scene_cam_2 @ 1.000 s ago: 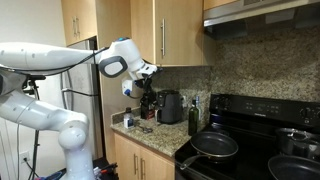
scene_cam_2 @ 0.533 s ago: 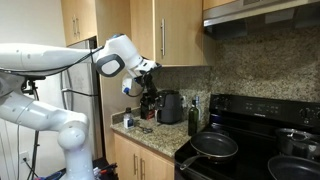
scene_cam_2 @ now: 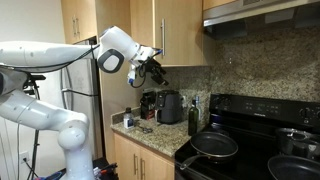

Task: Close the top right cabinet door

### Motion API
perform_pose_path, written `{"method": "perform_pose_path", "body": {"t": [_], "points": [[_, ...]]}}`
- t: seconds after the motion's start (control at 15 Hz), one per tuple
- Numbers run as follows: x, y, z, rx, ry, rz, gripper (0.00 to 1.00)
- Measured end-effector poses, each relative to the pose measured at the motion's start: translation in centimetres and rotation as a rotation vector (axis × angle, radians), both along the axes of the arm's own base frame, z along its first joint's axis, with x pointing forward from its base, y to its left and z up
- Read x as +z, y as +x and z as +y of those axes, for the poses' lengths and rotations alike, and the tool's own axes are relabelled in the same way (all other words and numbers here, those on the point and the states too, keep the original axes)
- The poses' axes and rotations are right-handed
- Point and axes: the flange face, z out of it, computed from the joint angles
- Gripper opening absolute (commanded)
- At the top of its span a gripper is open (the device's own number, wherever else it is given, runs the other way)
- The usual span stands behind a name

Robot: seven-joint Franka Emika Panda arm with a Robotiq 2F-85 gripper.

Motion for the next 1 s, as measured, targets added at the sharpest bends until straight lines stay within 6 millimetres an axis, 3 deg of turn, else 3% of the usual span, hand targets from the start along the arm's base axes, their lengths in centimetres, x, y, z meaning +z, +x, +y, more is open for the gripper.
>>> {"method": "perform_pose_path", "body": {"t": [0.4, 0.8, 1.0], "points": [[1.1, -0.1, 0.1, -0.019, 0.040, -0.073, 1.00], [9.6, -0.6, 1.3, -0.060, 0.187, -0.413, 1.00], [12.3, 0.7, 3.6, 0.008, 0.252, -0.511, 1.00]]}}
